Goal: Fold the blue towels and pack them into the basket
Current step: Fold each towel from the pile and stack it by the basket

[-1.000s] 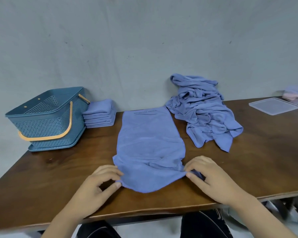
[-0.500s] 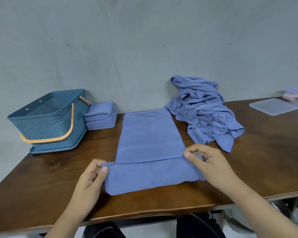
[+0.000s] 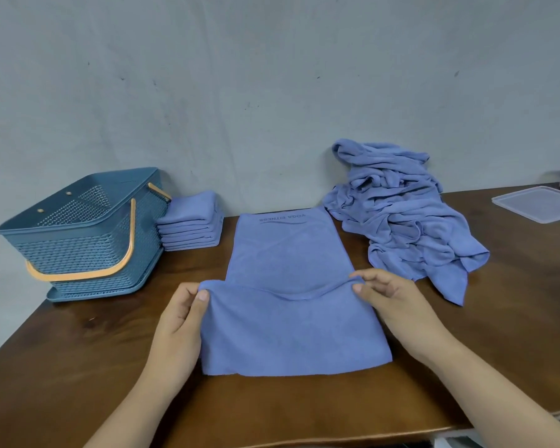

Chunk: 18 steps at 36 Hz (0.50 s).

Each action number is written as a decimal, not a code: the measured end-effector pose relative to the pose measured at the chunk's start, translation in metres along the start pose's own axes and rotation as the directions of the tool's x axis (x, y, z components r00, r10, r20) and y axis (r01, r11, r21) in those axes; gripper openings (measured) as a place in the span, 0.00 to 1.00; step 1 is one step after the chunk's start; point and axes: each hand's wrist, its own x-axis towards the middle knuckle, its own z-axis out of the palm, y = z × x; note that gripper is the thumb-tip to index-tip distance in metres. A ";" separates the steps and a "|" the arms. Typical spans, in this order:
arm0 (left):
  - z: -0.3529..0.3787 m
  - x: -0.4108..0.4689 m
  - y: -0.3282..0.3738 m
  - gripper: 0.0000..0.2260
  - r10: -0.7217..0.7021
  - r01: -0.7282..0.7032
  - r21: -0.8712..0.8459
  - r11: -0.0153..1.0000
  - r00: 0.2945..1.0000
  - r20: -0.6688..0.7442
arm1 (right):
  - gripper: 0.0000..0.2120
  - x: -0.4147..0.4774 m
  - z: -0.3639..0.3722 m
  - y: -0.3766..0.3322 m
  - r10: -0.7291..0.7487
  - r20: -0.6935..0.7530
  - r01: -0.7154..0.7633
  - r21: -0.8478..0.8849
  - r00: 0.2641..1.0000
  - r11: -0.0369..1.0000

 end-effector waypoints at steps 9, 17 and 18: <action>0.030 0.125 -0.015 0.14 -0.048 0.061 0.113 0.992 0.992 -0.114 | 0.06 0.117 0.007 -0.008 -0.111 -0.254 0.073 -0.155 0.961 0.985; 0.066 0.196 -0.037 0.18 -0.046 0.083 0.553 0.829 0.996 -0.080 | 0.27 0.191 0.019 0.013 -0.075 -0.099 -0.026 -0.759 0.992 0.650; 0.072 0.194 -0.038 0.17 0.003 0.004 0.635 0.773 1.000 -0.010 | 0.25 0.193 0.024 0.017 -0.103 -0.049 0.023 -0.797 0.993 0.603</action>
